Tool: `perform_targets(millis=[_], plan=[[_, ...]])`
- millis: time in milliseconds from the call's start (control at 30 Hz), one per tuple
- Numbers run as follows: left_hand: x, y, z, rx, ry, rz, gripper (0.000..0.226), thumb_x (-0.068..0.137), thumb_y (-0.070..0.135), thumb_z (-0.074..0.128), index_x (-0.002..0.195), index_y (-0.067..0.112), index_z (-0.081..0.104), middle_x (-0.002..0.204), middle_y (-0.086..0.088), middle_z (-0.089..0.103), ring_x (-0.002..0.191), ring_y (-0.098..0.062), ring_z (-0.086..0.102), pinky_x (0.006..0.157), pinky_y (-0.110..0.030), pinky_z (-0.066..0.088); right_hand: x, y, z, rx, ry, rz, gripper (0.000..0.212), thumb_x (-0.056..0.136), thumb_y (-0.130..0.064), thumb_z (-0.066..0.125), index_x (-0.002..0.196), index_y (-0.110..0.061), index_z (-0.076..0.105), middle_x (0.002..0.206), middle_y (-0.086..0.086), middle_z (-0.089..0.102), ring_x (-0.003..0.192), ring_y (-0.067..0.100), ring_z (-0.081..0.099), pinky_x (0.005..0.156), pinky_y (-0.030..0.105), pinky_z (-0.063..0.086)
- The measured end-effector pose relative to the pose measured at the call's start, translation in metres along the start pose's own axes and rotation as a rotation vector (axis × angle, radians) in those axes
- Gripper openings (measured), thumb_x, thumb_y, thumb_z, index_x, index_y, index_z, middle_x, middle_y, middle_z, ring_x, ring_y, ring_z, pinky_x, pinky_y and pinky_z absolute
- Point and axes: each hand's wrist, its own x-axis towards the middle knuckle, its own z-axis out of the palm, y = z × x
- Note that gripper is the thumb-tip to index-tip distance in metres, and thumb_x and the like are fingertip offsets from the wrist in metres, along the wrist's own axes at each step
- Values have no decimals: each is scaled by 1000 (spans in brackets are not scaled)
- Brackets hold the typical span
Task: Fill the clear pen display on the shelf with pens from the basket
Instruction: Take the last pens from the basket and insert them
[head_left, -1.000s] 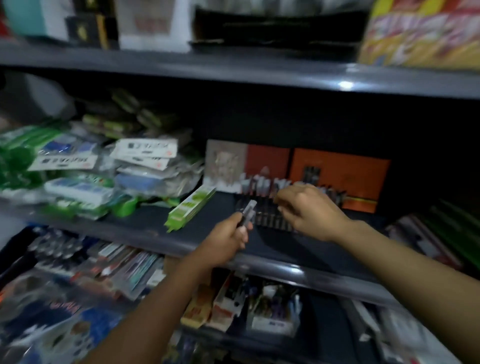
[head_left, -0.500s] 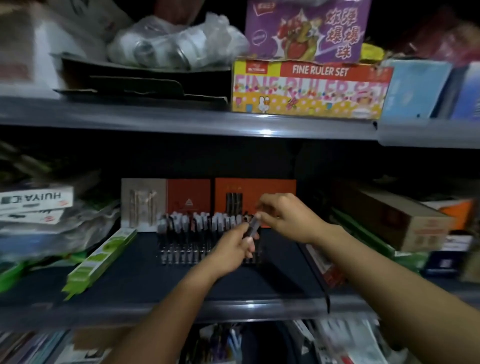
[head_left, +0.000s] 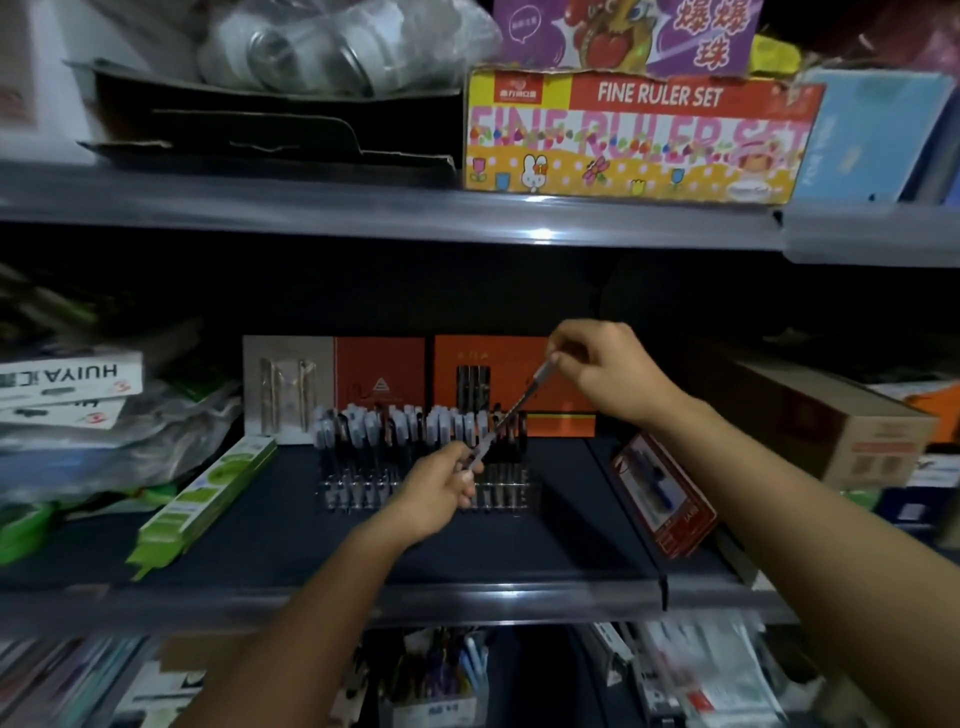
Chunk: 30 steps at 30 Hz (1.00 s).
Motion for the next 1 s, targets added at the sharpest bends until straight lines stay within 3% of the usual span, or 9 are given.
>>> perform_targets(millis=[100, 200, 300, 367, 733, 1000], plan=[[0, -9, -7, 9, 30, -12, 26, 98, 3, 38, 86, 22, 50, 80, -3, 50, 73, -13, 49, 63, -17, 46, 5, 4, -5, 43, 29, 50, 15, 85, 4, 51, 83, -5, 64, 69, -14, 63, 70, -9, 60, 57, 7, 40], [1, -15, -9, 6, 45, -24, 27, 98, 3, 37, 84, 22, 50, 81, -4, 50, 73, -14, 48, 63, -17, 44, 7, 16, -1, 23, 43, 91, 16, 84, 2, 50, 84, -5, 65, 79, 0, 72, 77, 9, 65, 65, 15, 45], [4, -14, -5, -43, 36, -29, 25, 98, 2, 37, 86, 19, 51, 82, -5, 49, 74, -15, 48, 67, -22, 45, 8, 30, 9, -77, 11, 90, 13, 84, -1, 52, 84, -6, 64, 84, 5, 70, 80, 20, 64, 72, 35, 52], [7, -11, -1, -56, 24, -21, 24, 98, 2, 37, 87, 19, 51, 83, -6, 50, 75, -16, 48, 67, -22, 45, 8, 38, 18, -152, -25, 86, 13, 84, -2, 52, 88, -4, 64, 88, 9, 66, 83, 26, 61, 73, 41, 51], [16, -2, 10, -119, 2, 7, 18, 97, -2, 36, 94, 9, 50, 83, -8, 49, 74, -16, 47, 57, -11, 44, 11, 58, 64, -308, -169, 0, 22, 85, 0, 49, 101, -2, 63, 101, 15, 62, 95, 32, 57, 80, 41, 48], [20, -9, 9, -79, 24, -2, 19, 97, -1, 36, 96, 10, 51, 80, -5, 53, 74, -16, 52, 59, -11, 44, 18, 69, 81, -319, -256, -8, 17, 84, 1, 50, 94, -5, 63, 98, 14, 62, 91, 32, 57, 78, 41, 49]])
